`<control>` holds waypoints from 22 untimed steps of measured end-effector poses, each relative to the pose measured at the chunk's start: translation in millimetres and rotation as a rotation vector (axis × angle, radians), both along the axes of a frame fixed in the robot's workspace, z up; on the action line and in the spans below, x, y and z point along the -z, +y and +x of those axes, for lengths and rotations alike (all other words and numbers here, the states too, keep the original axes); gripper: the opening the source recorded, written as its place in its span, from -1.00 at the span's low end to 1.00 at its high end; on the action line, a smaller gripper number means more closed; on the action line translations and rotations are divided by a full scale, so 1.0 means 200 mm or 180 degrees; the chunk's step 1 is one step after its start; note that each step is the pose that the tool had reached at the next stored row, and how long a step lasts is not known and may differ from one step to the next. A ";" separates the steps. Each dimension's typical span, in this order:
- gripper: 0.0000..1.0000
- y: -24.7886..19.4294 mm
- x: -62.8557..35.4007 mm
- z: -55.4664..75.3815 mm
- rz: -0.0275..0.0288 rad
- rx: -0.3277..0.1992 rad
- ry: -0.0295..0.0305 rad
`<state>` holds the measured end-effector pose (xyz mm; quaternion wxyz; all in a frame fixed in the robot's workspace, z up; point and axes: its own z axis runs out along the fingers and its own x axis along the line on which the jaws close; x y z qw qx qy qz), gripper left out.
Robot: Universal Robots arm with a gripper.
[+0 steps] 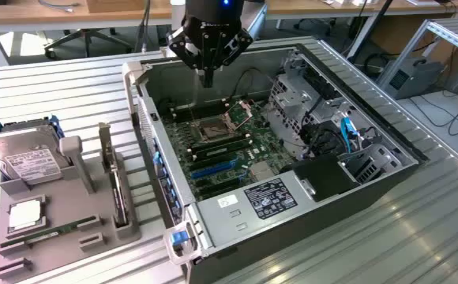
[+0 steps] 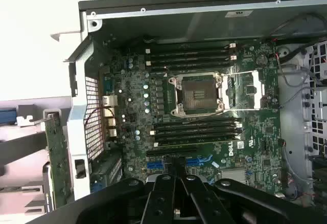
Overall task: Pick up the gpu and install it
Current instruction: 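Reach for the gpu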
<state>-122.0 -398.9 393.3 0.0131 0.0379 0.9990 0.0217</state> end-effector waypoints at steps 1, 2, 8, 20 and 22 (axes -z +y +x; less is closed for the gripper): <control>-0.79 0.000 0.000 0.00 0.0000 0.0000 0.0000; -0.79 0.000 0.000 -0.01 0.0000 0.0000 0.0000; -0.79 0.000 0.000 -0.03 0.0000 0.0000 0.0000; -0.79 0.000 0.000 -0.07 0.0000 0.0000 0.0000; -0.79 0.000 0.000 -0.08 0.0000 0.0000 0.0000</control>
